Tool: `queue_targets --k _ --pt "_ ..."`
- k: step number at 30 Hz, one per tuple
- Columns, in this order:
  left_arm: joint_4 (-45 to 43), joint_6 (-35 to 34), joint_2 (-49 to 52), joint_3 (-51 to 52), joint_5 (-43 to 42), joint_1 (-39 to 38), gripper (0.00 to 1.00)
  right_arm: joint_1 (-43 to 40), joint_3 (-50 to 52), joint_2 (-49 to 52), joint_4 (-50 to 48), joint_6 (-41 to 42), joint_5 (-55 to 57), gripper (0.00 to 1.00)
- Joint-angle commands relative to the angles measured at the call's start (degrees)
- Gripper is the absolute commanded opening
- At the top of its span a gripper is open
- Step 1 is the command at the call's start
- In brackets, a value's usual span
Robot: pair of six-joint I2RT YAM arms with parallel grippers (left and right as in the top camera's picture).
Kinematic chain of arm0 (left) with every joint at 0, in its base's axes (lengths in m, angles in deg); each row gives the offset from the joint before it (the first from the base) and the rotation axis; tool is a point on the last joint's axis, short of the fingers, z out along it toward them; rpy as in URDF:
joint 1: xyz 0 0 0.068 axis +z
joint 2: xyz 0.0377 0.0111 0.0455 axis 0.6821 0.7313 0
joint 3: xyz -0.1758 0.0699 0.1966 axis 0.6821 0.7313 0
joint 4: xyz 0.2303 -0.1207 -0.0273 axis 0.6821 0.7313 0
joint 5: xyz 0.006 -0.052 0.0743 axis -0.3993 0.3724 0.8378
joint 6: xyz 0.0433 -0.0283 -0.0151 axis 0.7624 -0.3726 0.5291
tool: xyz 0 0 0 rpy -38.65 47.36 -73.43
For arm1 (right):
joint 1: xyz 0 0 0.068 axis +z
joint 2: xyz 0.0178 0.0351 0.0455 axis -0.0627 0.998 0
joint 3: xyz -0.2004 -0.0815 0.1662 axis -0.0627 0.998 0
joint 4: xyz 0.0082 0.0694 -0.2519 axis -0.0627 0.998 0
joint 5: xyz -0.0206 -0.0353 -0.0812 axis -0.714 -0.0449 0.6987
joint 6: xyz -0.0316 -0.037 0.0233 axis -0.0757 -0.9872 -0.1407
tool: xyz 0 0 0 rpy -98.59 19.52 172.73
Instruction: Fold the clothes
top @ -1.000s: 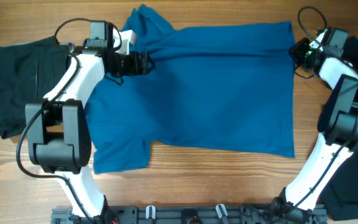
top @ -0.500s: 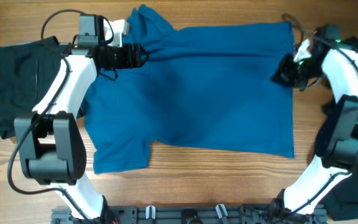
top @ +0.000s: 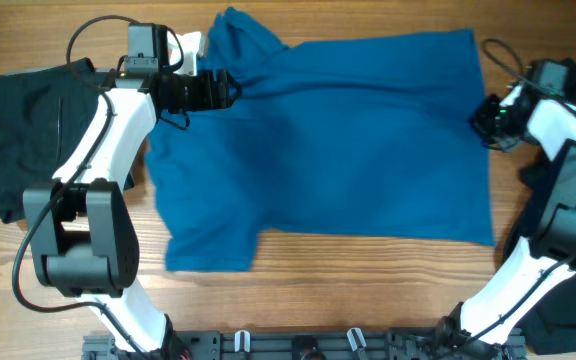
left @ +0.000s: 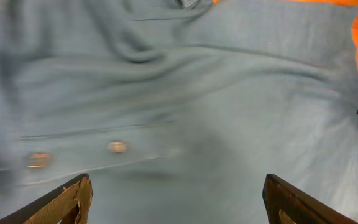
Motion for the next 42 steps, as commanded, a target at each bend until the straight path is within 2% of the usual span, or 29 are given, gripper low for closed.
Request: queue_targets --k 1,2,3,4,5,8,10,11,12,13,16,18,21,24,29,32,42 --pt "-0.15 0.48 -0.9 0.11 -0.04 0.13 0.88 -4.26 1.86 5.4 -0.39 -5.62 3.37 0.04" --pt "-0.2 0.5 -0.9 0.11 -0.02 0.13 0.89 -4.26 1.86 5.4 -0.28 -6.75 3.02 0.04" --pt "-0.35 0.5 -0.9 0.11 -0.02 0.13 0.9 -4.24 1.81 5.31 -0.26 -11.63 -1.22 0.06" --pt "-0.35 0.5 -0.92 0.11 -0.02 0.13 0.9 -4.24 1.81 5.05 -0.13 -15.19 -5.33 0.16" --pt "0.09 0.5 -1.01 0.11 0.02 0.31 0.9 -4.24 1.81 3.69 0.66 -19.23 -13.73 0.3" --pt "4.24 0.46 -1.2 0.11 3.08 1.49 0.87 -4.24 1.81 -1.62 1.51 -19.21 -20.41 0.34" --pt "9.53 0.46 -1.2 0.11 3.89 3.1 0.79 -4.24 1.81 -7.04 2.99 -18.64 -22.25 0.35" --pt "12.28 0.46 -1.2 0.11 4.33 4.04 0.64 -4.24 1.81 -10.51 4.46 -17.66 -22.6 0.35" --pt "14.4 0.46 -1.2 0.11 5.53 4.85 0.56 -4.24 1.81 -12.87 5.68 -16.9 -22.8 0.35" --pt "16.79 0.37 -1.2 0.11 7.56 5.86 0.53 -4.24 1.81 -15.67 7.32 -16.76 -22.82 0.35" --pt "22.03 0.31 -1.03 0.15 11.17 8.41 0.6 -3.3 1.81 -22.32 13.14 -16.46 -22.8 0.35" --pt "25.29 0.28 -0.85 0.52 14.45 8.85 0.58 -1.7 1.81 -23.47 16.28 -16.44 -22.8 0.35" --pt "23.96 0.33 -0.83 2.21 20.39 8.85 0.59 1.14 2.08 -23.34 19.34 -16.52 -22.16 0.36" --pt "19.91 0.74 -0.72 5.27 20.37 8.85 0.53 3.17 2.1 -23.34 19.93 -15.67 -19.69 0.36" --pt "16.09 2.01 -0.68 9.01 20.48 8.85 0.59 3.32 2.1 -23.34 21.94 -13.9 -16.46 0.38" --pt "11.63 2.01 -0.63 9.49 17.14 8.85 0.61 3.32 2.1 -23.32 22.16 -13.88 -14.75 0.4" --pt "5.07 4.81 2.89 13.75 13.2 8.79 0.6 3.32 2.1 -23.34 20.24 -13.66 -10.82 0.41"
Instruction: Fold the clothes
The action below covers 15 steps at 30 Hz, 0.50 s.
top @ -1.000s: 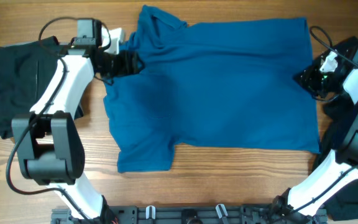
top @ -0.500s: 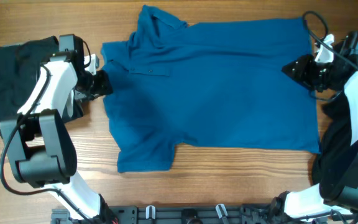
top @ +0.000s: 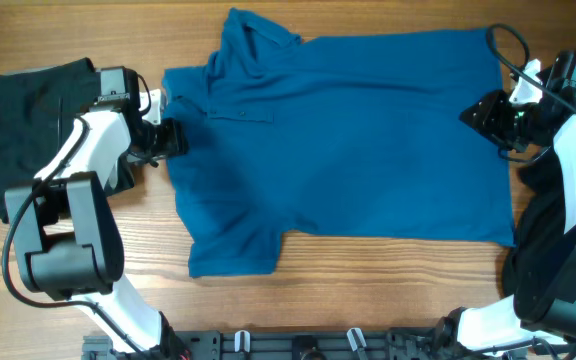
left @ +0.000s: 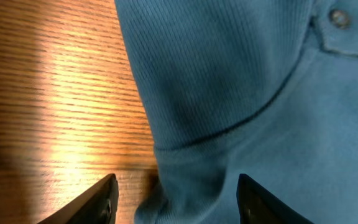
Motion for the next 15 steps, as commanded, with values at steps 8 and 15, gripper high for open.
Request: queue_targets --k 8,15 --pt "-1.9 1.16 3.65 1.9 -2.29 0.11 0.04 -0.09 -0.13 0.35 -0.5 0.66 8.59 0.49" --pt "-1.42 -9.88 2.32 0.83 13.42 6.67 0.04 -0.28 0.26 0.68 0.46 -3.45 19.67 0.51"
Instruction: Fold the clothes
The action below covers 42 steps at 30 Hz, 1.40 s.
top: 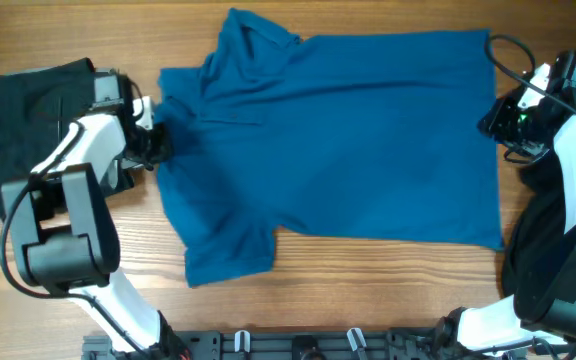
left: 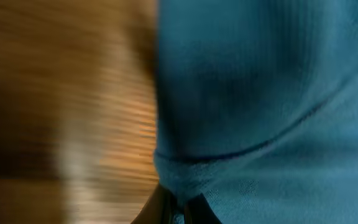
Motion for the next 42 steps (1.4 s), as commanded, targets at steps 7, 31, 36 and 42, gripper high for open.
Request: queue_targets --k 7,31,36,42 --pt "-0.22 -6.47 0.04 0.0 9.38 4.66 0.04 -0.22 6.67 7.45 2.69 -7.69 2.45 0.48" --pt "-0.83 -6.29 0.04 0.0 8.33 4.46 0.04 -0.11 5.7 17.29 -3.28 -13.42 -6.01 0.36" --pt "-1.33 -6.29 0.04 0.0 8.33 4.46 0.04 -0.13 5.73 17.27 -3.1 -7.23 -4.74 0.04" --pt "-1.57 -6.25 -1.33 -0.07 4.98 4.46 0.04 -1.92 -0.5 13.35 2.64 -3.72 -4.87 0.04"
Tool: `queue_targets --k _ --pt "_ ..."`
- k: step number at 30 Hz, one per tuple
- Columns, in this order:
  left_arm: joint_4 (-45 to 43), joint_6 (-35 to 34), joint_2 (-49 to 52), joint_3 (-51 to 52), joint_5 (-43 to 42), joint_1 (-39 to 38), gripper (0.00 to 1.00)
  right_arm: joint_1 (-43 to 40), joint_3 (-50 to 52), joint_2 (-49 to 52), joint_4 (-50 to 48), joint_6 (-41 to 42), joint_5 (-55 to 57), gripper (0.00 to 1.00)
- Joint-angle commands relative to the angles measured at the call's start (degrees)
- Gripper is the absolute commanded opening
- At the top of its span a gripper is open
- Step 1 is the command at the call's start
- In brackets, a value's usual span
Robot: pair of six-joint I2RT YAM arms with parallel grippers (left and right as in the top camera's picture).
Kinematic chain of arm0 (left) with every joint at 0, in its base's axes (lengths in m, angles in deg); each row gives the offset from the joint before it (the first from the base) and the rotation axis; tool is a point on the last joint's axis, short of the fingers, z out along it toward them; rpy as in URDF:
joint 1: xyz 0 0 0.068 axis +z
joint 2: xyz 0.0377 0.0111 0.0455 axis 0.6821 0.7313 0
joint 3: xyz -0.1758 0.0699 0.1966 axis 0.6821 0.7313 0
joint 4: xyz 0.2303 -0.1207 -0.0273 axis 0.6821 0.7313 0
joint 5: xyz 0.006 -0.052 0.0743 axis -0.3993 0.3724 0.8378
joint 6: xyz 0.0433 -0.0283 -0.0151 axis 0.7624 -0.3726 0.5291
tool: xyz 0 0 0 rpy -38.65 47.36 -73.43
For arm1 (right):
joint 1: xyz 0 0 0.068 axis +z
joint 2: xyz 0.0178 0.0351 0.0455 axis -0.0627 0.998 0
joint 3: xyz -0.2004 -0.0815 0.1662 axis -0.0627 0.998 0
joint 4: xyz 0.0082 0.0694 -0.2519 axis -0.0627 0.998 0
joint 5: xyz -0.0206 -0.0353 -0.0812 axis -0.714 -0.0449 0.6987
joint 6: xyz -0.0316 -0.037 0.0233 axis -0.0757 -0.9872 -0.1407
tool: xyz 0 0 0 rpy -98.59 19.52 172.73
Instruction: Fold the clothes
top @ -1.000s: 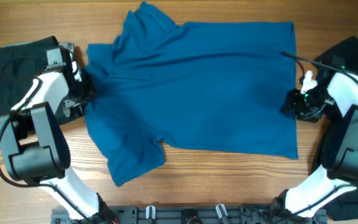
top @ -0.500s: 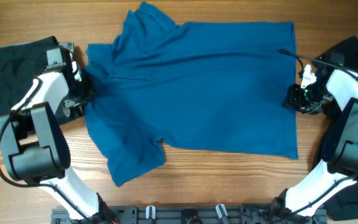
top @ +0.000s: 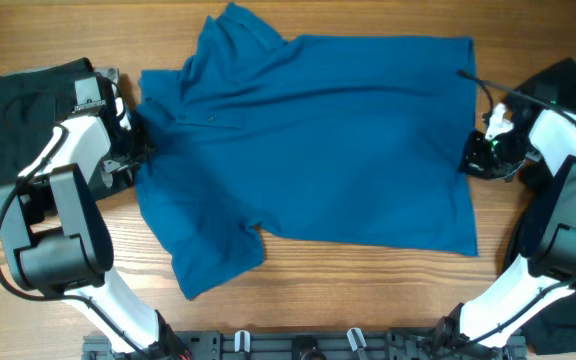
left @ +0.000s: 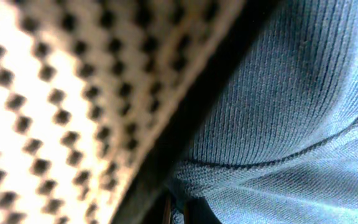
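Note:
A blue polo shirt (top: 318,140) lies spread over the wooden table, collar at the back left, one short sleeve at the front left. My left gripper (top: 136,150) is at the shirt's left edge. In the left wrist view that gripper (left: 178,213) is shut on a fold of the ribbed blue cloth (left: 291,124). A blurred pale dotted surface fills the left of that view. My right gripper (top: 471,160) sits on the shirt's right hem and looks shut on its edge.
A black garment (top: 18,110) lies at the table's left end, right behind my left arm. More dark clothes (top: 568,80) lie at the right end under my right arm. A metal rail (top: 298,345) runs along the front edge.
The whole shirt has shifted to the left, and its front-left sleeve now angles outward. My left gripper, still shut on the edge, is further left. The right gripper has moved left and nearer the front.
First my left gripper hung open over the placket near the collar, the right one at the hem. Then the shirt lay flatter and further right, the left gripper open at its left edge. Then it was shut on that edge, and now the shirt lies further left.

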Motion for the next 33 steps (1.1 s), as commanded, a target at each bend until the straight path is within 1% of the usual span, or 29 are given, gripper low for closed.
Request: queue_targets --k 1,3,4,5,6,9,11,13,14,17,18,21,24,25,28,30,32,33 --pt "-0.63 -1.29 -3.21 -0.66 -4.15 0.85 0.04 -0.85 -6.12 -5.7 5.11 2.38 -0.31 0.04" --pt "-0.37 -1.05 -8.46 -3.08 -5.68 0.85 0.04 -0.85 -8.24 -10.75 9.22 2.05 -0.28 0.04" --pt "-0.68 0.42 -11.72 -3.3 -5.49 0.87 0.04 -0.85 -9.03 -13.42 10.82 2.1 -0.28 0.04" --pt "-1.11 0.48 -15.3 -3.3 -4.07 0.87 0.04 -0.85 -9.6 -16.04 11.93 2.14 -1.25 0.04" --pt "-1.49 1.2 -18.62 -3.3 -2.97 0.92 0.04 -0.85 -9.92 -19.43 12.48 2.16 -3.32 0.04" --pt "-2.16 1.66 -26.91 -3.3 -2.6 0.92 0.04 -0.85 -10.01 -26.77 12.61 4.94 -3.48 0.05" --pt "-2.19 1.64 -32.94 -3.3 1.31 0.92 0.04 -0.85 -10.05 -32.85 12.28 6.86 -0.61 0.04" --pt "-2.08 1.66 -38.05 -3.3 4.81 0.92 0.04 -1.25 -10.75 -36.48 12.39 7.69 1.73 0.04" --pt "-0.81 1.64 -43.01 -3.3 5.33 0.92 0.04 -2.03 -12.24 -39.17 14.1 8.59 1.7 0.04" --pt "2.1 1.62 -51.28 -3.3 5.33 0.92 0.04 -4.35 -16.17 -42.99 19.41 9.27 1.7 0.04" --pt "2.89 1.42 -55.71 -3.34 5.31 0.9 0.04 -5.64 -19.61 -44.26 23.3 9.16 1.73 0.04" --pt "6.45 1.42 -62.6 -5.64 5.81 0.92 0.04 -6.25 -27.98 -44.94 30.49 9.07 2.86 0.04" --pt "12.46 1.49 -65.61 -11.72 8.0 0.9 0.04 -6.25 -36.28 -44.87 36.96 9.75 6.12 0.04" --pt "14.32 1.51 -65.68 -13.88 9.18 0.9 0.04 -6.25 -37.38 -44.87 37.88 10.51 6.97 0.05" --pt "13.86 1.51 -64.24 -15.08 9.53 0.85 0.04 -6.25 -37.48 -44.11 38.34 10.75 7.58 0.05" --pt "14.19 1.49 -59.76 -15.08 6.88 0.85 0.04 -6.25 -37.46 -41.0 38.21 10.73 7.56 0.05" --pt "12.87 1.49 -50.95 -15.08 -0.76 0.39 0.04 -6.23 -37.46 -35.45 37.64 10.69 7.52 0.05" --pt "11.5 1.51 -46.01 -15.08 -2.05 -0.68 0.04 -6.23 -37.46 -32.33 37.0 10.62 7.13 0.05"
